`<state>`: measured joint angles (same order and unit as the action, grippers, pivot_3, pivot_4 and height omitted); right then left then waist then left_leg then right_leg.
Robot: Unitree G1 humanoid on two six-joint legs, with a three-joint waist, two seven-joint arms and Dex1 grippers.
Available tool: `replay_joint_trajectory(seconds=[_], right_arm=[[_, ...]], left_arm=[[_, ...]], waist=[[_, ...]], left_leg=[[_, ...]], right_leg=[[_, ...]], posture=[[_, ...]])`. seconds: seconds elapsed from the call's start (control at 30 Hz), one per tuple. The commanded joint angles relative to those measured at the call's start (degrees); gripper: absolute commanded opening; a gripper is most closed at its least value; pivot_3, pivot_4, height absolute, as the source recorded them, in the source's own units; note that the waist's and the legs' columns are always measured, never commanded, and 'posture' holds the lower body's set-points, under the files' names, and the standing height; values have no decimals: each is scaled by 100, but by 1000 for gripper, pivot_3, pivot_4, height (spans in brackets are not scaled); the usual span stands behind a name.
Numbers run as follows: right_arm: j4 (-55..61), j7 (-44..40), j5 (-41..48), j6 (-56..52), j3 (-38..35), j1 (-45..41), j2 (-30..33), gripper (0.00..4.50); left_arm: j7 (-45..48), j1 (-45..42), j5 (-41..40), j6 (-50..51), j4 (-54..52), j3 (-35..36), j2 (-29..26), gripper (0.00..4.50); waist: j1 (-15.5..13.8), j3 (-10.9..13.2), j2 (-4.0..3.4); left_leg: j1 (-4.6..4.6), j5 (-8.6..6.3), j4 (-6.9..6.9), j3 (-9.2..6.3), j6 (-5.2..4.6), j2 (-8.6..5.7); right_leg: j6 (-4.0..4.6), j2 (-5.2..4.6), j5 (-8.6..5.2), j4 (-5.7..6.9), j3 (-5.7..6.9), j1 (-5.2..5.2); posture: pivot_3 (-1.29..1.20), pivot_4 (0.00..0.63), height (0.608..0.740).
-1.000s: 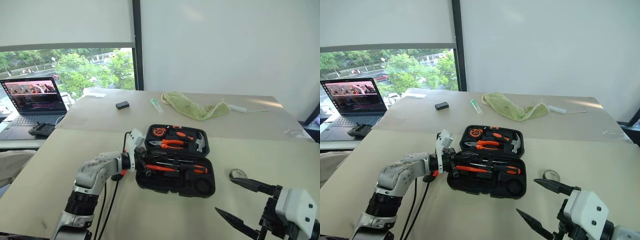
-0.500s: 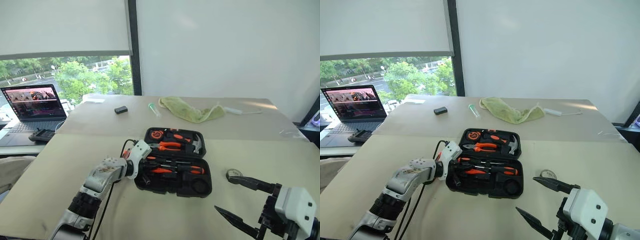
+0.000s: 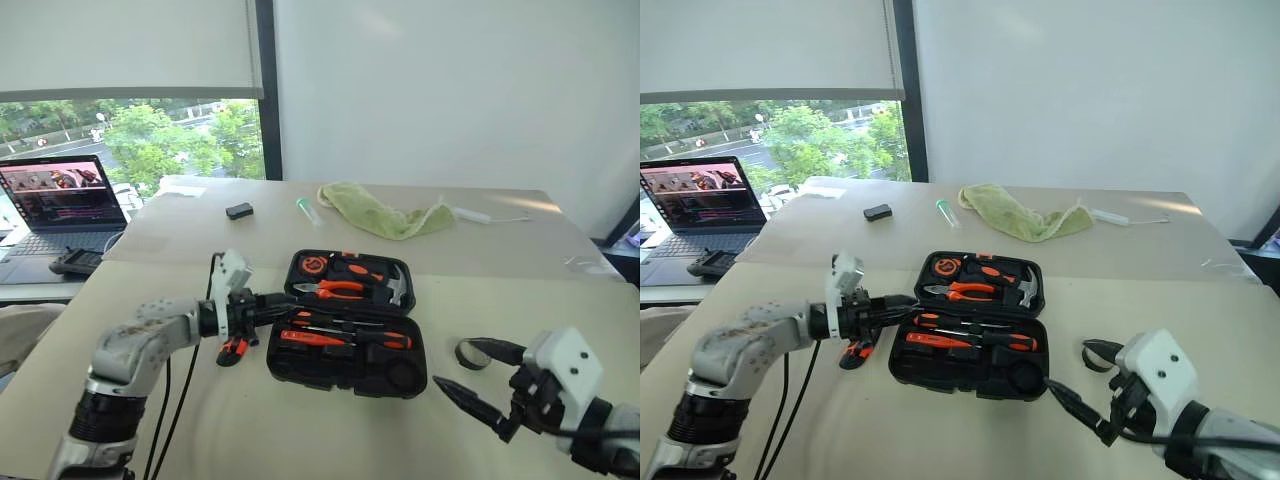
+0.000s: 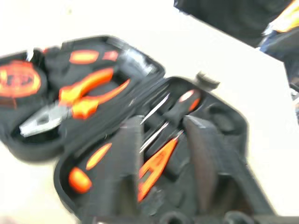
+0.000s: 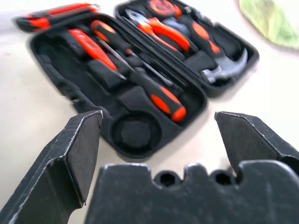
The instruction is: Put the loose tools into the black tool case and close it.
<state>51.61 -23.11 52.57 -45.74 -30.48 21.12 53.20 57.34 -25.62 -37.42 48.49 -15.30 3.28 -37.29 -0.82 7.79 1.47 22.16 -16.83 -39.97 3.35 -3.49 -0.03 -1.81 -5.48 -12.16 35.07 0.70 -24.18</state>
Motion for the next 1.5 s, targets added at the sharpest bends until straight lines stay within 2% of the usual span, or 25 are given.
replay_joint_trajectory(seconds=[0.03, 0.13, 0.17, 0.27, 0.3, 0.37, 0.4, 0.7, 0.83, 0.87, 0.9, 0.97, 1.03, 1.13, 1.2, 1.37, 1.5], right_arm=[[-555, 522, 313, -1210, 435, -795, 638, 4500], [-1223, 733, 381, -1912, 881, -1469, 847, 4500], [-1415, 767, 315, -2049, 1004, -1638, 866, 4500], [-1859, 736, 165, -2329, 1320, -2089, 849, 4500], [-1976, 701, 137, -2407, 1395, -2195, 848, 3978], [-2203, 626, -42, -2487, 1683, -2462, 896, 3533], [-2277, 559, -110, -2530, 1839, -2593, 923, 3133], [-3186, 60, -1290, -2262, 3241, -3590, 760, 3133], [-3400, -284, -1823, -1746, 3550, -3739, 754, 2079], [-3358, -445, -1921, -1573, 3577, -3700, 818, 1665], [-3288, -584, -1947, -1433, 3494, -3637, 845, 1405], [-3169, -823, -1874, -1234, 3182, -3534, 791, 611], [-2804, -1103, -1722, -1308, 2953, -3564, 954, 63], [-2075, -1444, -1110, -1833, 2868, -4103, 950, 63], [-1768, -1512, -1059, -2006, 3229, -4468, 838, 63], [-1562, -1519, -1608, -2225, 4693, -5144, 446, 63], [-1358, -1725, -1857, -2269, 5176, -5097, 682, 63]], left_arm=[[752, -65, -377, -60, -687, -5, -564, 3160], [1027, -17, -511, -121, -1145, -184, -813, 4251], [1008, -42, -627, -33, -1247, -204, -812, 4410], [992, -125, -760, 5, -1422, -302, -806, 4410], [974, -130, -742, -41, -1467, -343, -801, 4500], [907, -156, -784, -48, -1488, -369, -755, 4500], [888, -166, -786, -66, -1514, -389, -743, 4500], [733, -132, -731, -204, -1664, -542, -660, 4500], [571, -12, -637, -334, -1630, -516, -631, 4500], [551, 24, -625, -361, -1619, -505, -642, 4500], [512, 40, -615, -375, -1610, -483, -653, 4500], [414, 52, -612, -386, -1600, -423, -651, 4500], [297, 75, -659, -316, -1577, -329, -656, 4500], [136, 217, -464, -477, -1575, -229, -687, 4500], [22, 335, -322, -577, -1599, -217, -695, 4500], [98, 376, -310, -603, -1538, -278, -786, 4500], [68, 427, -305, -610, -1558, -250, -823, 4500]], waist=[[10, 10, 9], [9, 16, 14], [2, 17, 13], [-30, 21, 9], [-27, 21, 9], [-4, 21, 8], [4, 21, 8], [21, 23, 7], [12, 23, 6], [14, 23, 6], [15, 23, 6], [13, 24, 5], [14, 26, 2], [38, 31, -6], [71, 31, -6], [55, 33, -2], [-13, 35, -4]], left_leg=[[4, 0, 0, 1, 0, -1], [8, 0, 0, 3, -2, -1], [6, -1, 0, 3, -3, -1], [13, -1, -2, 3, -4, -4], [15, -1, -1, 3, -4, -5], [15, -1, -1, 4, -4, -5], [14, -1, -2, 4, -4, -5], [13, 0, -4, 6, -4, -4], [15, 0, -7, 6, -4, -6], [14, 0, -7, 6, -4, -6], [14, 0, -9, 6, -4, -5], [14, 0, -8, 6, -4, -5], [15, 0, -9, 6, -4, -4], [13, 0, -10, 5, -4, -3], [9, 1, -8, 4, -2, 3], [10, 3, -8, 1, 2, 2], [21, 0, -18, 1, -3, -9]], right_leg=[[1, 1, 0, -1, -1, -2], [15, 3, -8, -7, 0, -4], [14, 3, -8, -7, 1, -1], [2, 3, -1, -8, 2, -5], [-1, 6, 0, -8, 3, -5], [-4, 9, 2, -8, 2, -6], [-6, 12, 3, -7, 1, -5], [-14, 18, 7, -6, -1, -6], [-16, 17, 8, -7, 1, -6], [-17, 17, 8, -8, 0, -6], [-18, 17, 9, -8, 0, -6], [-19, 17, 9, -7, 0, -6], [-19, 18, 9, -6, 1, -7], [-20, 16, 10, -4, -1, -8], [-19, 22, 11, -2, -2, -7], [-15, 19, 11, -2, 3, -9], [-17, 5, 12, -4, 9, -12]], posture=[[0, 150, 740], [0, 150, 740], [0, 150, 740], [0, 150, 740], [0, 150, 740], [0, 150, 740], [0, 150, 740], [0, 150, 740], [0, 150, 740], [0, 150, 740], [0, 150, 740], [0, 150, 740], [0, 150, 740], [0, 150, 740], [0, 150, 740], [0, 150, 740], [0, 150, 740]])
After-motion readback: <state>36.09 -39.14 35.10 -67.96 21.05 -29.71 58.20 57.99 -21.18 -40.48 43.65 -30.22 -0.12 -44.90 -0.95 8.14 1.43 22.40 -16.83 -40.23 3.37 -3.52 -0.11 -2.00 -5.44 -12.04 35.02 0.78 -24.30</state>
